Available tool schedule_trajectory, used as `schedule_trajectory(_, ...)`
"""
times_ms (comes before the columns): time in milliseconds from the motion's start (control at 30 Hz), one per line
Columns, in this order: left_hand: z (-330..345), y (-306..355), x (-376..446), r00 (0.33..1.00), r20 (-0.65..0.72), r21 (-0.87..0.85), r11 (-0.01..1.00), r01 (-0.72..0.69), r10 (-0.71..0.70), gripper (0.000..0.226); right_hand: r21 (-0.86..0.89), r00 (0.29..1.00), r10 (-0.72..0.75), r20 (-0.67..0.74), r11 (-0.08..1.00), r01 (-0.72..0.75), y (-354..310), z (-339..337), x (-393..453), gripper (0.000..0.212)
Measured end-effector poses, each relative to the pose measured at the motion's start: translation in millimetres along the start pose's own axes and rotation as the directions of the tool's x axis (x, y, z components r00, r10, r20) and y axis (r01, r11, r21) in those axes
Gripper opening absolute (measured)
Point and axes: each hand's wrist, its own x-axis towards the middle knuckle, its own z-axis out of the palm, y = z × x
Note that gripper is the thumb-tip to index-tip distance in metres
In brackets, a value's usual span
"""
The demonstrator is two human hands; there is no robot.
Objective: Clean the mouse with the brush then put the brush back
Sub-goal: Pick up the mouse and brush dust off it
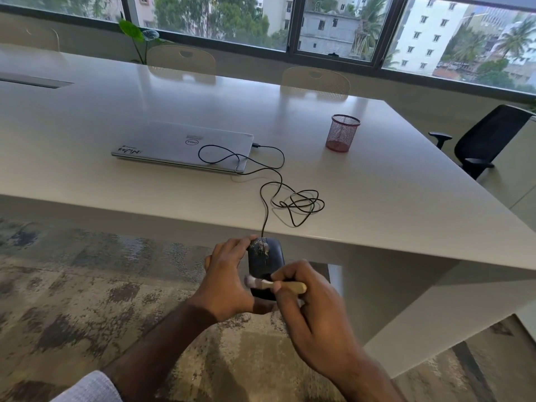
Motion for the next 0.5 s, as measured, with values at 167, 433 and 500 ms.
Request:
schedule_trajectory(167, -2.2, -0.2, 0.7, 1.000, -0.009, -0.004, 1.000, 0.015, -0.015, 0.133, 0.095, 0.990, 0.023, -0.140, 0.995, -0.010, -0.3, -2.4, 3.9, 0.005)
schedule_trajectory(433, -0.2, -2.6, 2.4, 1.000, -0.004, 0.018, 1.000, 0.002, -0.002, 0.132, 0.030, 0.999, 0.009, -0.037, 1.000, -0.008, 1.4, 0.9, 6.7, 0.006)
schedule_trajectory(500, 0.1, -1.7, 2.7, 1.000, -0.006, 0.027, 1.000, -0.009, 0.009, 0.131, 0.054, 0.999, 0.008, -0.053, 0.999, -0.005, 1.2, 0.4, 6.0, 0.005)
